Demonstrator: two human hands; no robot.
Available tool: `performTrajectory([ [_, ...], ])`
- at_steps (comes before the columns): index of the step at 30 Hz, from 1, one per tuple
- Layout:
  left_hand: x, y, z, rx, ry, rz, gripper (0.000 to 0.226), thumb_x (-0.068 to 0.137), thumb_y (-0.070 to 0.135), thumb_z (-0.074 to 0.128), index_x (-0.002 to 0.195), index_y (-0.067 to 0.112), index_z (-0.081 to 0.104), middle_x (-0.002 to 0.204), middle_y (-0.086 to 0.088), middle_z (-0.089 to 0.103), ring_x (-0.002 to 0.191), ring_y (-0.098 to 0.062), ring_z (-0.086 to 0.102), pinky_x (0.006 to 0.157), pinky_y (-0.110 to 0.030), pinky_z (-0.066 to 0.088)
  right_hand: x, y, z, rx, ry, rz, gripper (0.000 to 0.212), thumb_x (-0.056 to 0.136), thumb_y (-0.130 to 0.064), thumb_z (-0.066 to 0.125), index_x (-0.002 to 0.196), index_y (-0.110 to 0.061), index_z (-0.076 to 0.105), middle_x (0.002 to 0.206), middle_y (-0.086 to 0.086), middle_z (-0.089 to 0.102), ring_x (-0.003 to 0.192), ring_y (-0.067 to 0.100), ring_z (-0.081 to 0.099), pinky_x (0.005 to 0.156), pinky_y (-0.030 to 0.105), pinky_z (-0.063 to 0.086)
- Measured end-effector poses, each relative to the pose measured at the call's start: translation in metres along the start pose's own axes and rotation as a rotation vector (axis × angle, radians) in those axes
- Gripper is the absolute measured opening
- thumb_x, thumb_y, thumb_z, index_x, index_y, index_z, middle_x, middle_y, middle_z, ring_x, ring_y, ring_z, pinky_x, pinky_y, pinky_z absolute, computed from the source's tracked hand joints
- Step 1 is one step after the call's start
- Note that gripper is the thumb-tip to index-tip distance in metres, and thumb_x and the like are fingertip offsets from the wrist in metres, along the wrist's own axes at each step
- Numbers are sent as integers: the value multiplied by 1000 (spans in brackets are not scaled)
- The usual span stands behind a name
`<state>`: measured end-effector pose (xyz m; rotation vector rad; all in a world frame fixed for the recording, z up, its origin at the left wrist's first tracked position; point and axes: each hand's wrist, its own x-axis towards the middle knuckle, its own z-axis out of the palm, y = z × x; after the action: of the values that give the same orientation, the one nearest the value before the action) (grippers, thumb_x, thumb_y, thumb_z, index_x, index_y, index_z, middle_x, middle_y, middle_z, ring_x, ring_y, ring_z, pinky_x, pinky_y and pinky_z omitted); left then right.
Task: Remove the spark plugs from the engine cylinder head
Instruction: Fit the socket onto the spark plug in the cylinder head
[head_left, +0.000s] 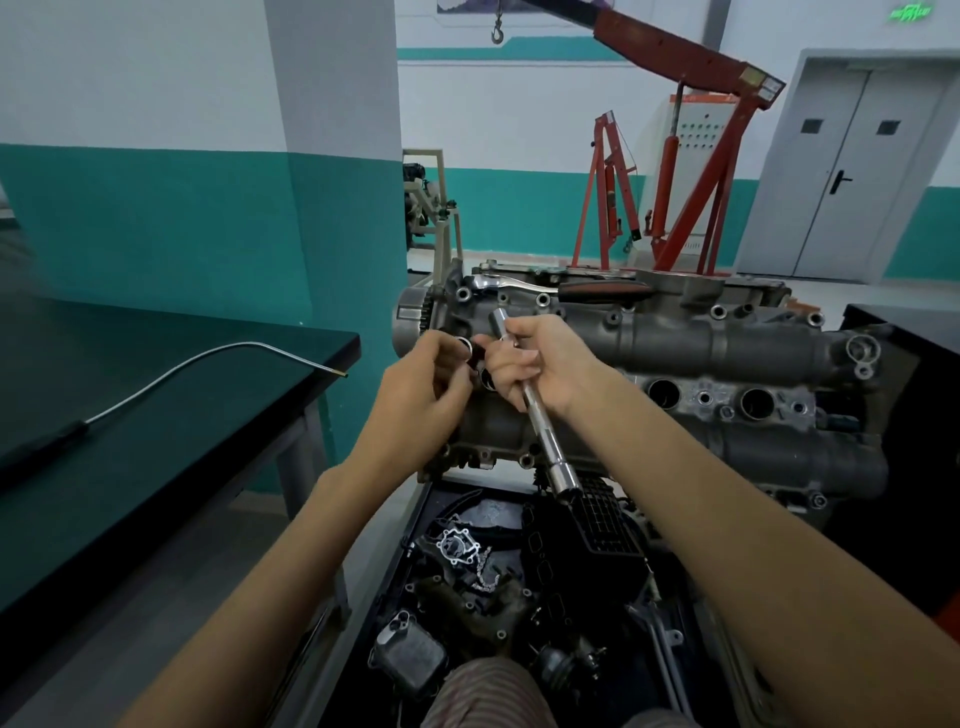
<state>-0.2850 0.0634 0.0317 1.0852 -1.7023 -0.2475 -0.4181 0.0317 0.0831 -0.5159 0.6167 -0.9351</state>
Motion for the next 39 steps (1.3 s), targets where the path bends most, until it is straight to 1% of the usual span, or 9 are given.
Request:
performTrajectory([
  [8, 9, 19, -5, -199, -82, -356, 19, 94, 6, 45, 103, 8, 62, 96, -9, 68, 88, -16, 66, 80, -29, 55, -8, 13, -17, 107, 51, 156, 35, 97, -22, 33, 79, 3, 48, 41, -2, 31, 22, 6, 27, 23, 15, 20],
  [15, -3, 44, -20, 224, -368, 113, 32, 89, 11, 58, 119, 21, 62, 111, 6, 58, 103, -2, 50, 87, -7, 36, 10, 15, -12, 325, 167, 42, 42, 96, -10, 25, 59, -5, 44, 33, 3, 31, 19, 10, 28, 23, 14, 22],
  [17, -5, 46, -23, 247, -350, 282, 39, 85, 0, 60, 120, 16, 62, 121, 2, 55, 115, -6, 46, 97, -7, 28, 10, 14, -10, 255, 222, -75, 38, 100, -12, 22, 84, 5, 52, 60, 14, 59, 49, 20, 62, 44, 8, 45],
  [18, -6, 46, -23, 224, -337, 349, 39, 83, -4, 61, 118, 13, 63, 123, -1, 56, 118, -11, 47, 102, -14, 29, 11, 13, -9, 291, 238, -111, 35, 101, -9, 21, 111, 9, 49, 99, 26, 63, 91, 28, 66, 72, 11, 48],
  [21, -12, 41, -20, 38, -291, 383, 28, 85, 2, 64, 113, 9, 65, 115, 1, 64, 111, -9, 57, 97, -28, 43, 7, 21, -1, 320, 247, -199, 41, 99, -1, 23, 139, 9, 24, 147, 25, 26, 133, 33, 31, 101, 28, 33],
  [26, -6, 17, 2, -4, -10, 251, 23, 90, 14, 55, 111, 13, 65, 104, 14, 65, 98, 2, 61, 85, -12, 45, 9, 23, 9, 360, 291, -60, 42, 98, -23, 24, 111, 1, 55, 110, 20, 61, 96, 33, 60, 84, 40, 50],
  [32, 11, 2, 39, 52, 1, -17, 23, 91, 8, 57, 113, 6, 64, 105, -5, 68, 100, -18, 62, 81, -12, 41, -12, 38, -18, -151, 202, -69, 30, 93, -6, 29, 82, -2, 57, 68, 11, 63, 67, 21, 60, 58, 32, 48],
  [36, 3, -2, 32, 30, 2, -51, 38, 90, 10, 58, 128, 11, 52, 122, -1, 62, 112, -11, 56, 88, -10, 37, -13, 33, -35, -616, 257, -367, 22, 91, -2, 38, 94, -4, 61, 71, 5, 67, 59, 10, 64, 53, 19, 51],
  [39, -5, 6, 28, 50, 99, -6, 23, 90, 7, 59, 112, 9, 64, 103, 0, 69, 97, -11, 62, 80, -11, 41, -8, 29, -39, -1019, 379, -692, 20, 89, -3, 42, 98, -9, 59, 77, 3, 65, 58, 3, 61, 56, 15, 47],
])
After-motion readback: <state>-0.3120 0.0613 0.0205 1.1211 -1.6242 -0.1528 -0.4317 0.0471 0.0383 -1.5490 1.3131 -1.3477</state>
